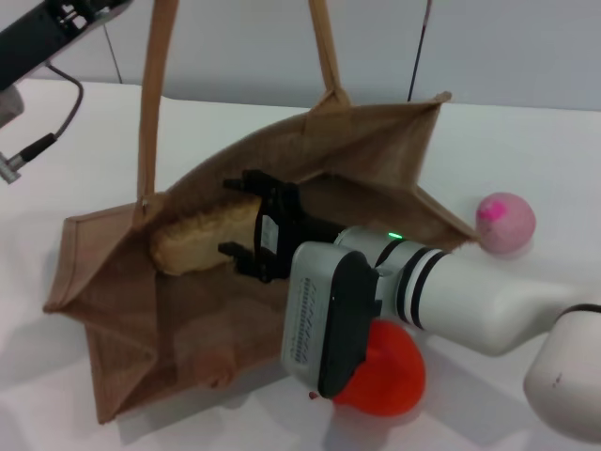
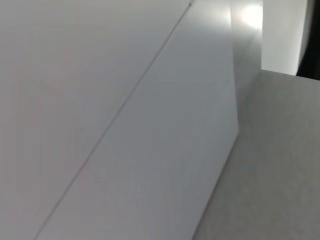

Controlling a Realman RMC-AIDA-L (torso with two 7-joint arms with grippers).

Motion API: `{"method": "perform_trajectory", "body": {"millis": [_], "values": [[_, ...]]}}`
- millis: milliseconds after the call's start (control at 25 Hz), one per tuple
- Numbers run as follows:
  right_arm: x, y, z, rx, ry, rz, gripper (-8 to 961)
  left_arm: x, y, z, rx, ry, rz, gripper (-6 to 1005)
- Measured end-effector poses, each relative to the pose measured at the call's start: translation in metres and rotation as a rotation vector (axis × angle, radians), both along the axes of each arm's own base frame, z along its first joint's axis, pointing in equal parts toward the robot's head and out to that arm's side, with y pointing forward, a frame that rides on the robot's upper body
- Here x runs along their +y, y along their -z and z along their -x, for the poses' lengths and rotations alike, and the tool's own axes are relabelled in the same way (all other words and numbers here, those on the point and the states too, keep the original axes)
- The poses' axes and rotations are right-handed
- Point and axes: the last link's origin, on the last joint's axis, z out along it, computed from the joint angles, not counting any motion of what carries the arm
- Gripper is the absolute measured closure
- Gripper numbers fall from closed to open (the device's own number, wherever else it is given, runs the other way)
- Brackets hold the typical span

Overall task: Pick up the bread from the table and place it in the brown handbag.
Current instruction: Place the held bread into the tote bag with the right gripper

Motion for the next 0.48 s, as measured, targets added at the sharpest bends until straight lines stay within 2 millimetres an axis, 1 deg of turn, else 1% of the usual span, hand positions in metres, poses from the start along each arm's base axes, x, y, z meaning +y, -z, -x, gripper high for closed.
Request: {"method": "perform_trajectory", "body": {"millis": [200, 360, 480], "values": [[-0.007, -0.001, 0.001, 0.026, 0.000, 0.005, 204, -0.006, -0.007, 0.013, -0.016, -0.041, -0.033, 878], [-0.010, -0.003, 0.000, 0.051, 0.009, 0.000, 73, -0.007, -0.009, 0.018, -0.013, -0.057, -0.053, 881], [-0.014, -0.007, -0.002, 0.091, 0.008, -0.021, 61, -0.008, -0.011, 0.023, -0.003, -0.075, -0.080, 875]]}}
